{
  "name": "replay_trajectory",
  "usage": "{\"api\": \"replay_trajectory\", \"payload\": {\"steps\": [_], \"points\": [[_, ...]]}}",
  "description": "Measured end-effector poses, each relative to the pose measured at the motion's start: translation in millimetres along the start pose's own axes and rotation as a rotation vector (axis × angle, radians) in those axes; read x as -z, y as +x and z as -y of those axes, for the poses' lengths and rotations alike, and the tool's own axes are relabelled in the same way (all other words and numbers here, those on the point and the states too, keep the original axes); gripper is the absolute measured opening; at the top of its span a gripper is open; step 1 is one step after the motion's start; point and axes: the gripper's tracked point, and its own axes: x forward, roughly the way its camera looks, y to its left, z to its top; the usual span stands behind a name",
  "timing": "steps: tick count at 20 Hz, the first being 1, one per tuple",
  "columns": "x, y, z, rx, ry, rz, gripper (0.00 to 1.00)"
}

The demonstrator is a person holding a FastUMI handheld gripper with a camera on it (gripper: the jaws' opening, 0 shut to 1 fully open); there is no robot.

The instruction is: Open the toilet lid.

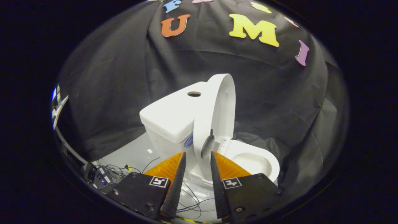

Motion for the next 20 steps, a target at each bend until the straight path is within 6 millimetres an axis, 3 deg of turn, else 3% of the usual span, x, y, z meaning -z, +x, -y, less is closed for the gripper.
{"api": "replay_trajectory", "payload": {"steps": [3, 7, 10, 20], "points": [[-0.9, -12.1, 3.8, -0.04, 0.048, 0.029, 0.51], [-1.7, -35.6, 22.8, -0.065, 0.08, 0.095, 0.53], [10.3, -51.7, 48.5, -0.042, 0.076, 0.111, 0.67], [35.0, -132.4, 149.6, 0.032, 0.074, 0.349, 0.67]]}}
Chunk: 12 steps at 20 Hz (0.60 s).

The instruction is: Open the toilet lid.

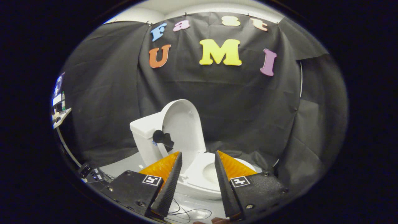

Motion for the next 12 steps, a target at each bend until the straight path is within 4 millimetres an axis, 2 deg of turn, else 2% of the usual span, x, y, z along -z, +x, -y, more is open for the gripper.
{"api": "replay_trajectory", "payload": {"steps": [2, 3, 8, 12], "points": [[1.4, -13.7, 19.1, -0.008, 0.018, 0.074, 0.67], [8.2, -18.3, 31.0, 0.004, 0.028, 0.089, 0.67], [42.3, -51.2, 73.6, 0.023, 0.069, 0.081, 1.0], [56.6, -77.9, 102.5, 0.045, 0.127, 0.123, 1.0]]}}
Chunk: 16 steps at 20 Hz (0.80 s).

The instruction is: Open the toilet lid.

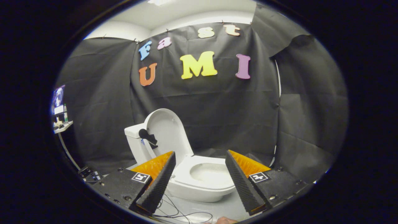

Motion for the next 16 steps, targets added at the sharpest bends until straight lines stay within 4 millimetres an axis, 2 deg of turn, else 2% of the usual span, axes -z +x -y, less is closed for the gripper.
{"api": "replay_trajectory", "payload": {"steps": [4, 9, 16], "points": [[10.3, -22.5, 24.4, 0.039, 0.038, 0.063, 1.0], [30.5, -34.8, 48.7, 0.08, 0.056, 0.061, 1.0], [23.7, -38.9, 48.8, 0.077, 0.053, 0.094, 1.0]]}}
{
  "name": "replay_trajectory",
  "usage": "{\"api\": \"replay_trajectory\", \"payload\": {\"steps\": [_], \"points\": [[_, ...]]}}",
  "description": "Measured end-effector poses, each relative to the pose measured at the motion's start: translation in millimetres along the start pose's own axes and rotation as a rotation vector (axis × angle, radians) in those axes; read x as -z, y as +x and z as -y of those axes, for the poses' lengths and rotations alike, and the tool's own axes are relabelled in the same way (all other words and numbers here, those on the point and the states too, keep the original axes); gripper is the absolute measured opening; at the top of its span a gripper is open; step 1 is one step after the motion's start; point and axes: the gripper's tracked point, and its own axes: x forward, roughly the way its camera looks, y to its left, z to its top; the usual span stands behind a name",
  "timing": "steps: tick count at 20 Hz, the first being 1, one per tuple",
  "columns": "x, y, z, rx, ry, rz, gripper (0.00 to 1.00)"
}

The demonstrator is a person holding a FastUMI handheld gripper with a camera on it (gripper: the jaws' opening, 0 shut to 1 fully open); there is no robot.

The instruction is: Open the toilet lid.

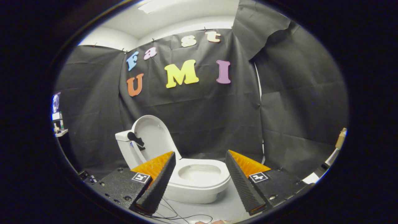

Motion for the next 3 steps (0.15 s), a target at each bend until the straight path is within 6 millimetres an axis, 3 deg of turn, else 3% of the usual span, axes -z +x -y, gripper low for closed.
{"api": "replay_trajectory", "payload": {"steps": [3], "points": [[6.5, -1.2, -5.3, -0.014, -0.018, -0.014, 1.0]]}}
